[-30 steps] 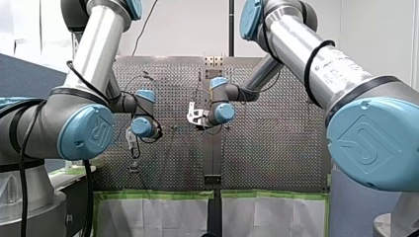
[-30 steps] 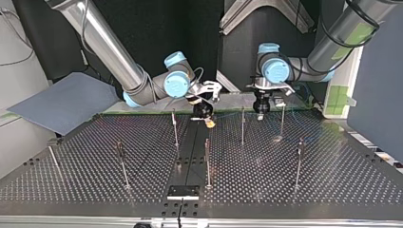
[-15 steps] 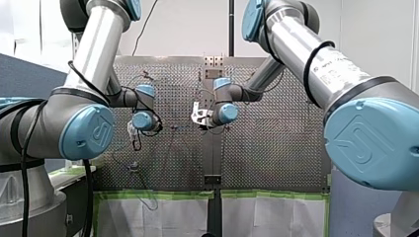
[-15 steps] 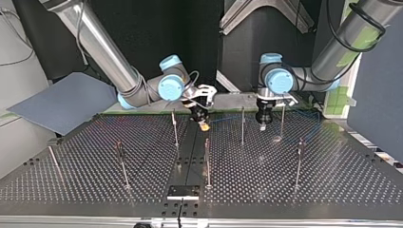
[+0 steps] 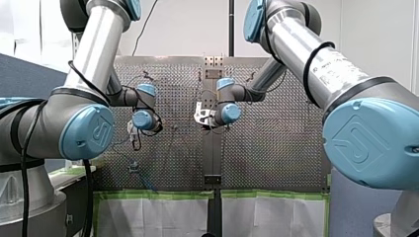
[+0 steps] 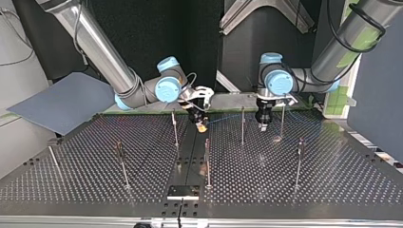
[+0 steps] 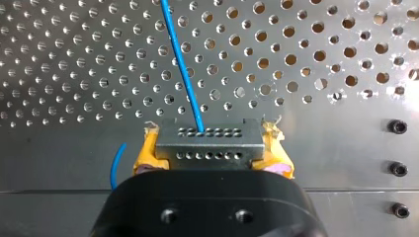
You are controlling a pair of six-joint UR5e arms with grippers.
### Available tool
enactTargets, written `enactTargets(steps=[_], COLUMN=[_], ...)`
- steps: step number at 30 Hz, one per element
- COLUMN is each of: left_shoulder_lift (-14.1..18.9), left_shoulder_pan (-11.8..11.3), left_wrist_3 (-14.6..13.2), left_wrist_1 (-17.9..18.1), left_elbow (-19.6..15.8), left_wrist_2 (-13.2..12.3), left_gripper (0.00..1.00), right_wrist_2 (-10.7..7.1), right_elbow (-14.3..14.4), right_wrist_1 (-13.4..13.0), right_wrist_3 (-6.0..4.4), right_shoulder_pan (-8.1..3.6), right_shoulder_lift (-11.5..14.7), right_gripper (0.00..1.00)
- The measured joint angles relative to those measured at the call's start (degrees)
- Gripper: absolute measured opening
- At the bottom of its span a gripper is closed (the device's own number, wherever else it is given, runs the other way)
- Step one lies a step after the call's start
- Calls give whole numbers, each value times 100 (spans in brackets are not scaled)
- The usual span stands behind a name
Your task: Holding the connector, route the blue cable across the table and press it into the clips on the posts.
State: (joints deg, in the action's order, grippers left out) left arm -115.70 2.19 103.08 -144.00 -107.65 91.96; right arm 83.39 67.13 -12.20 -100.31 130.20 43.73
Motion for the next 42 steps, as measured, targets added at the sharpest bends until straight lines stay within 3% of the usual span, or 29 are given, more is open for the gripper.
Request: enactTargets(steps=[1,2,16,34,42], left_shoulder_lift=[0,0,61,877,1274], left_shoulder_pan=[3,6,123,486,810], left_wrist_3=[-1,-4,-112,-105,-13], left_wrist_1=[-38,-88,-410,-564,-487], left_elbow=[0,0,-100,-945,-1145], left_wrist_2=[16,33,-94,205,220], left_gripper=[93,100,100,100,100], right_wrist_2=[-4,-8,-25,-56,-66], right_elbow=[0,0,3,5,6], right_wrist_1=[2,5,24,29,39], right_wrist_3=[3,6,21,27,33], right_shoulder_pan=[-2,-3,-1,-2,-15], right_shoulder_lift=[0,0,0,-2,2], right_gripper=[0,0,0,0,0])
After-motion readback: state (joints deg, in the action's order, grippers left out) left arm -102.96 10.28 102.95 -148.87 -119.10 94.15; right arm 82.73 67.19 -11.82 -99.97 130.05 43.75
